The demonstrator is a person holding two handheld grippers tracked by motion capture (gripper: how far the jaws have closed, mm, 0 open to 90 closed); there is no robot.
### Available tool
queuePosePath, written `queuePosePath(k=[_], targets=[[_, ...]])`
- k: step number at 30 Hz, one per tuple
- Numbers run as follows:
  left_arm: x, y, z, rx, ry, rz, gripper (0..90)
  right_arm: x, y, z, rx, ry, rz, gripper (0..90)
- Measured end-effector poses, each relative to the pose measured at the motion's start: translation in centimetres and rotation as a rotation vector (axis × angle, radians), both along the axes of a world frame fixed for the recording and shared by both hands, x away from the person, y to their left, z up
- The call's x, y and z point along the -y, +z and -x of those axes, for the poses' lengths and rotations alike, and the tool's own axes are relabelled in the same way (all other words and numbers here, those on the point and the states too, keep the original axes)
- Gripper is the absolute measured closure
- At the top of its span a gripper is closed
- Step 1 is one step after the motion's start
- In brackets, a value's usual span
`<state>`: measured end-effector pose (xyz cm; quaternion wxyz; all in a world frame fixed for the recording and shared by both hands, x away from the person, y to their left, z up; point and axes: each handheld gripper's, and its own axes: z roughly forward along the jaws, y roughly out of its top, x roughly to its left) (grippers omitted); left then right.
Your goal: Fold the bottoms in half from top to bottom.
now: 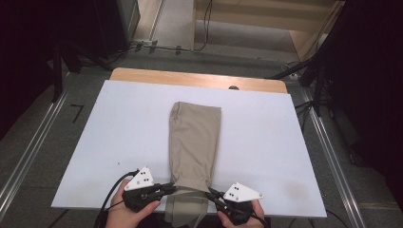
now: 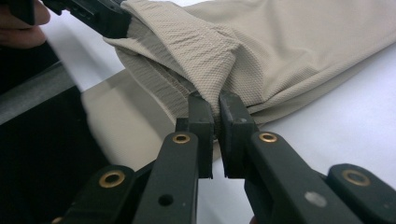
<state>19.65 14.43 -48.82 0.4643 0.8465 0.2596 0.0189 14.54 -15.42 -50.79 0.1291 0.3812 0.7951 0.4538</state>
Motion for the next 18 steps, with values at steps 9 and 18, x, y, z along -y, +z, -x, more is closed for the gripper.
queuePosePath(k=[9,18], targets=[[-0.5,0.5,2.6,-0.001,-0.030,0.010,86.1,-0.2,0.4,2.7,0.004,0.028,-0.005,83.3],[-1.5,0.7,3.7,-0.041,-0.027,0.060,45.1,0.5,0.9,4.5,-0.037,0.047,-0.049,25.2]])
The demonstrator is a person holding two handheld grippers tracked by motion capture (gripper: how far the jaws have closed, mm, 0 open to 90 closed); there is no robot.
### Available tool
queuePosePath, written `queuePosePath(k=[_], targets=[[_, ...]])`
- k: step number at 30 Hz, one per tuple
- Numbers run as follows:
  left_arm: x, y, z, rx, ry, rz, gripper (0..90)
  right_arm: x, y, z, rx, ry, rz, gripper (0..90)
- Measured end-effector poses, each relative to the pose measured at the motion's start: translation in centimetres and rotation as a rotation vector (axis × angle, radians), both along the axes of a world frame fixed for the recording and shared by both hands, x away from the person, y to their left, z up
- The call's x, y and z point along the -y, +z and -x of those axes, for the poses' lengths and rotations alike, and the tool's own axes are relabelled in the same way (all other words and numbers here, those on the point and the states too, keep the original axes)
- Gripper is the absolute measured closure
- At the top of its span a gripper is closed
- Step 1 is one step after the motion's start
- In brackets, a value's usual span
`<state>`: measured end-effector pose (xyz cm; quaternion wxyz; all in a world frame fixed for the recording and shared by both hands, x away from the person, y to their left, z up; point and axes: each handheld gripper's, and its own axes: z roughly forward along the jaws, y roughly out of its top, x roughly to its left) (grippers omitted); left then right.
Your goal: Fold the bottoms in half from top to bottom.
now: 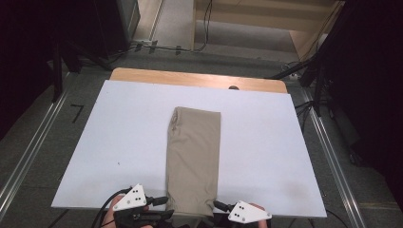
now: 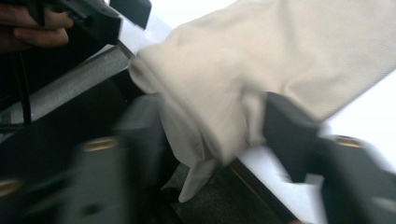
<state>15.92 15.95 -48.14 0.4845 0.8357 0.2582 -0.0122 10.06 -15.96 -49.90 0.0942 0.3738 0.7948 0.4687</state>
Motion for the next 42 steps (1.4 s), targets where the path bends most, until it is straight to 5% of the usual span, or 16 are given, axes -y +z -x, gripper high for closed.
queuePosePath(k=[3,7,11,13,16,23,28,38,42], targets=[[-0.3,0.6,-0.3,0.008,0.017,0.023,23.8,0.6,0.9,0.0,-0.001,-0.011,-0.039,10.7],[-0.4,1.4,-1.3,0.036,-0.006,0.049,11.3,1.2,1.9,-0.7,0.014,-0.029,-0.074,7.2],[-0.2,2.1,-3.0,0.045,-0.021,0.061,9.4,1.4,2.8,-2.3,0.028,-0.034,-0.085,0.0],[0.2,2.7,-3.7,0.085,-0.018,0.036,9.3,1.5,3.3,-3.4,0.031,-0.094,-0.070,0.0],[0.7,3.3,-5.4,0.101,-0.027,0.057,9.2,1.9,3.6,-5.2,0.032,-0.124,-0.062,0.0],[1.6,3.4,-10.1,0.110,-0.013,0.049,6.0,2.8,3.7,-10.2,0.033,-0.125,-0.084,0.0],[2.2,3.6,-13.2,0.118,-0.030,0.072,0.1,2.7,3.3,-13.3,0.046,-0.090,-0.052,0.0],[3.0,1.5,-20.2,0.067,0.023,0.040,0.0,2.9,2.4,-19.6,0.053,-0.064,-0.037,0.0],[3.6,1.0,-22.8,0.034,0.068,0.029,0.0,3.3,2.3,-22.5,0.033,-0.096,-0.027,0.0]])
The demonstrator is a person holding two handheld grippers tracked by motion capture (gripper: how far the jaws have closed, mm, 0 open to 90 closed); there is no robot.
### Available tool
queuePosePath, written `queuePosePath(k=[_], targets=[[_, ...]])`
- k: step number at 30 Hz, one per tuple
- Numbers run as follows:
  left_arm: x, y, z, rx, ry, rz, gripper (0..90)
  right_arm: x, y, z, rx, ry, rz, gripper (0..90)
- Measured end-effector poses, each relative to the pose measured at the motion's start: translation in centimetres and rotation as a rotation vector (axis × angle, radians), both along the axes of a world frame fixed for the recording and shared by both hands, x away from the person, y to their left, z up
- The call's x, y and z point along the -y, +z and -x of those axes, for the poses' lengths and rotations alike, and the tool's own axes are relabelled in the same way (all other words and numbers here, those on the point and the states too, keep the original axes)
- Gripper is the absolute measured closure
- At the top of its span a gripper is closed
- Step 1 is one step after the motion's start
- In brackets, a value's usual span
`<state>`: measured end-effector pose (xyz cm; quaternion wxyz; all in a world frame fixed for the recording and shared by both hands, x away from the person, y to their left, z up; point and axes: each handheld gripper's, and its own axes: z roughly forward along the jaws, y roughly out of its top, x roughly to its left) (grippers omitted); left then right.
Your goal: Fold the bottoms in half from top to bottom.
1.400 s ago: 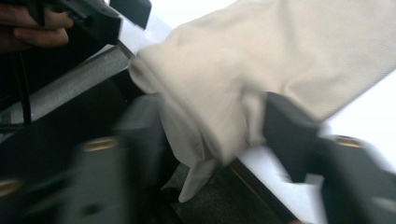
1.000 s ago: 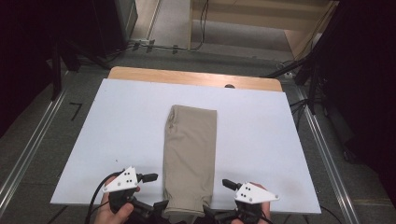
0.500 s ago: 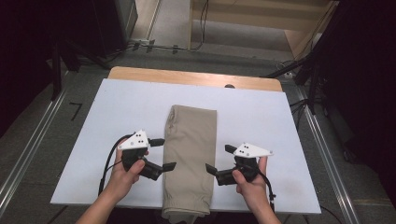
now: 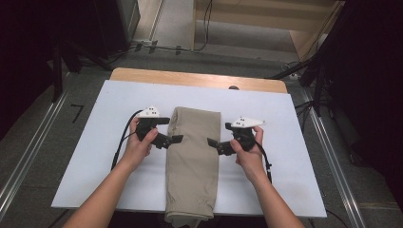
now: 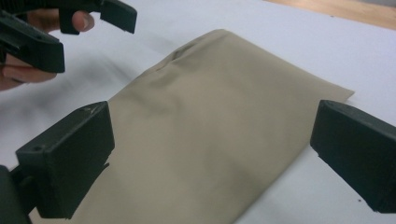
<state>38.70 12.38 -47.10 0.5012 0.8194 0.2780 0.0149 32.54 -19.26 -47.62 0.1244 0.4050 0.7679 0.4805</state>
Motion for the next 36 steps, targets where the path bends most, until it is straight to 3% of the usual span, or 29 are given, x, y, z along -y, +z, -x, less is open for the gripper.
queuePosePath(k=[4,6,9,14,16,20,22,23,25,28,31,32,33,34,36], targets=[[0.4,-0.3,-2.7,-0.038,0.050,-0.007,3.2,0.7,-0.6,-2.9,-0.053,-0.030,-0.021,0.0],[0.6,-0.6,-4.3,-0.080,0.087,-0.017,7.8,1.0,-1.2,-4.3,-0.067,-0.083,-0.003,21.4],[1.0,-0.9,-6.0,-0.106,0.124,-0.030,14.5,1.2,-1.8,-6.0,-0.101,-0.139,0.002,23.7],[1.8,-1.7,-8.0,-0.111,0.204,-0.156,22.1,1.0,-3.0,-8.0,-0.152,-0.170,0.063,32.0],[1.8,-1.9,-8.6,-0.121,0.234,-0.187,27.3,1.0,-3.4,-8.7,-0.154,-0.179,0.097,33.0],[1.8,-2.5,-9.1,-0.112,0.257,-0.215,34.7,1.1,-3.9,-9.7,-0.160,-0.208,0.127,35.2],[1.7,-3.0,-9.3,-0.116,0.262,-0.256,38.6,1.0,-4.1,-10.1,-0.166,-0.197,0.147,37.9],[1.6,-3.0,-9.3,-0.106,0.259,-0.255,40.7,0.9,-4.2,-10.2,-0.163,-0.189,0.155,39.5],[1.7,-3.1,-9.3,-0.097,0.257,-0.254,43.7,0.6,-4.3,-10.2,-0.152,-0.170,0.161,49.9],[2.0,-3.2,-9.1,-0.066,0.256,-0.278,50.9,0.3,-4.4,-10.2,-0.176,-0.150,0.107,68.4],[2.2,-3.1,-9.1,-0.111,0.234,-0.262,72.6,-0.2,-4.3,-10.2,-0.197,-0.125,0.103,80.2],[2.2,-3.0,-9.2,-0.151,0.225,-0.248,81.6,-0.3,-4.2,-10.3,-0.198,-0.119,0.108,82.4],[2.4,-2.9,-9.2,-0.158,0.227,-0.258,86.8,-0.3,-4.1,-10.3,-0.196,-0.117,0.119,83.6],[2.6,-2.7,-9.3,-0.148,0.222,-0.274,88.0,-0.4,-4.0,-10.4,-0.200,-0.117,0.124,84.3],[2.7,-2.2,-9.5,-0.139,0.215,-0.265,88.9,-0.5,-3.6,-10.5,-0.184,-0.111,0.146,84.9]])
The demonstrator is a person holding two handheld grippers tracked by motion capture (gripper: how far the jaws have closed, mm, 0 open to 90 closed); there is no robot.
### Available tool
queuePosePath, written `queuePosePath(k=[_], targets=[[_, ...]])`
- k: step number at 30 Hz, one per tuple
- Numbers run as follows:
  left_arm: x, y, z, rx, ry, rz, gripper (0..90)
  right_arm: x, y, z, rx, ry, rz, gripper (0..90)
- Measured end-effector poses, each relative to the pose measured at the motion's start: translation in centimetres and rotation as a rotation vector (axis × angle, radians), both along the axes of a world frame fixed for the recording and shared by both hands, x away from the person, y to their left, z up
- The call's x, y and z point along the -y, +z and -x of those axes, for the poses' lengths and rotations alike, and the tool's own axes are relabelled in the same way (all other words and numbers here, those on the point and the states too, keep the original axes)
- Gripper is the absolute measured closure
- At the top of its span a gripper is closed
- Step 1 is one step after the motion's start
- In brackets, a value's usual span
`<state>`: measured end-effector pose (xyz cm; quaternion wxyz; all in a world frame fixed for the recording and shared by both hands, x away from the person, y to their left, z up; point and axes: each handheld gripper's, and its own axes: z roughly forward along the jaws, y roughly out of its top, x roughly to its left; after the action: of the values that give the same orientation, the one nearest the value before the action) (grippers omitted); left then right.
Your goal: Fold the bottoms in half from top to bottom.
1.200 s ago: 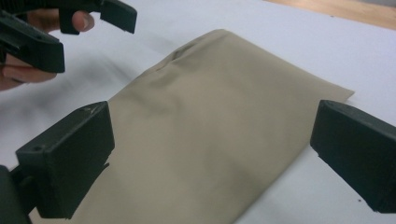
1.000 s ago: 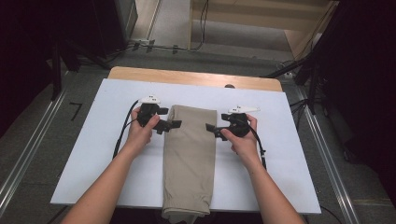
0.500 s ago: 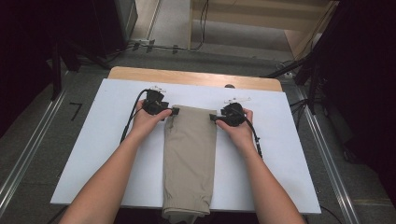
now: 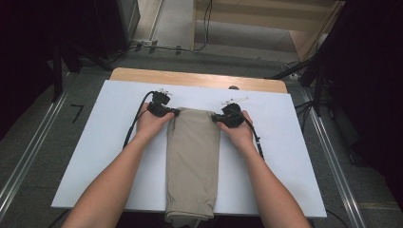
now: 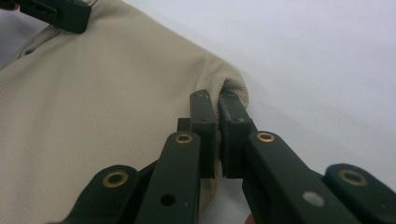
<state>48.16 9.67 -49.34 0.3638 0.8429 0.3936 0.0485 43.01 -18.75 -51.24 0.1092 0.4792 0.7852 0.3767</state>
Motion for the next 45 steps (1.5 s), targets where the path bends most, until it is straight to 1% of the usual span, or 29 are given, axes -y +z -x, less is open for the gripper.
queuePosePath(k=[2,3,5,7,10,13,14,15,18,19,20,21,22,23,24,25,26,27,28,29,31,33,36,37,40,42,43,44,45], targets=[[-0.2,0.6,-0.3,0.012,0.017,0.034,89.3,0.1,0.6,-0.2,0.023,-0.003,-0.005,85.1],[-0.2,1.1,-0.6,0.023,0.019,0.039,89.3,0.2,1.0,-0.3,0.032,-0.002,-0.013,85.2],[-0.3,2.0,-1.1,0.048,0.024,0.043,89.4,0.2,1.9,-0.6,0.059,-0.008,-0.006,85.2],[-0.4,2.9,-1.7,0.065,0.036,0.066,89.4,0.3,2.9,-1.1,0.082,-0.014,0.004,85.2],[-0.4,4.5,-2.7,0.094,0.046,0.103,89.4,0.6,4.6,-2.0,0.114,-0.033,0.000,85.2],[-0.1,6.0,-3.7,0.133,0.037,0.118,89.4,1.0,6.1,-3.1,0.143,-0.046,0.003,85.2],[0.0,6.6,-4.0,0.148,0.039,0.102,89.4,1.1,6.6,-3.4,0.154,-0.053,0.008,85.2],[0.2,7.1,-4.3,0.159,0.044,0.093,89.4,1.3,7.1,-3.8,0.161,-0.060,0.002,85.4],[0.3,8.2,-5.4,0.178,0.064,0.119,88.7,1.7,8.3,-4.7,0.180,-0.090,-0.053,84.4],[0.2,8.4,-5.8,0.185,0.077,0.135,85.8,1.7,8.6,-5.0,0.198,-0.100,-0.052,81.1],[0.2,8.5,-6.0,0.208,0.109,0.135,73.6,1.7,8.9,-5.3,0.214,-0.112,-0.050,69.6],[0.1,8.4,-6.2,0.225,0.145,0.120,54.7,1.7,9.0,-5.6,0.231,-0.131,-0.037,53.3],[-0.1,8.3,-6.3,0.201,0.169,0.109,39.6,1.7,9.1,-5.8,0.238,-0.143,-0.021,43.6],[-0.3,8.0,-6.4,0.161,0.167,0.131,29.6,1.8,9.1,-5.9,0.227,-0.180,-0.016,39.2],[-0.6,7.8,-6.4,0.137,0.153,0.152,21.3,2.0,9.1,-5.9,0.211,-0.190,-0.013,34.7],[-0.9,7.5,-6.0,0.134,0.143,0.167,17.2,2.3,9.1,-5.8,0.190,-0.190,-0.010,29.0],[-1.2,7.2,-5.6,0.139,0.125,0.180,16.9,2.6,8.9,-5.7,0.160,-0.186,-0.037,24.1],[-1.5,6.9,-5.2,0.138,0.111,0.193,15.8,2.9,8.7,-5.4,0.136,-0.181,-0.067,21.2],[-1.9,6.6,-4.8,0.133,0.091,0.215,13.7,3.2,8.5,-5.1,0.123,-0.165,-0.093,19.5],[-2.2,6.3,-4.3,0.132,0.066,0.232,13.6,3.5,8.3,-4.7,0.120,-0.155,-0.106,18.1],[-2.8,6.0,-3.1,0.133,0.041,0.267,13.3,3.7,7.8,-3.7,0.120,-0.127,-0.126,15.3],[-3.3,5.7,-1.9,0.121,0.012,0.288,13.3,3.7,7.3,-2.6,0.113,-0.109,-0.135,14.8],[-3.6,5.4,0.1,0.131,-0.038,0.293,13.3,3.3,6.9,-0.8,0.125,-0.068,-0.138,13.1],[-3.7,5.4,0.9,0.137,-0.050,0.294,13.3,3.1,6.8,-0.2,0.129,-0.058,-0.147,12.3],[-3.9,5.1,3.2,0.143,-0.095,0.311,13.2,2.5,6.6,2.0,0.149,-0.024,-0.160,11.8],[-4.0,4.9,4.7,0.147,-0.121,0.326,12.1,2.1,6.5,3.5,0.158,0.000,-0.171,8.3],[-4.0,4.8,5.4,0.146,-0.141,0.333,12.1,1.9,6.4,4.3,0.159,0.015,-0.174,7.2],[-4.0,4.7,6.2,0.145,-0.159,0.345,11.6,1.7,6.3,5.0,0.163,0.028,-0.175,7.1],[-4.0,4.6,6.9,0.143,-0.173,0.351,9.6,1.5,6.2,5.8,0.167,0.040,-0.168,4.4]])
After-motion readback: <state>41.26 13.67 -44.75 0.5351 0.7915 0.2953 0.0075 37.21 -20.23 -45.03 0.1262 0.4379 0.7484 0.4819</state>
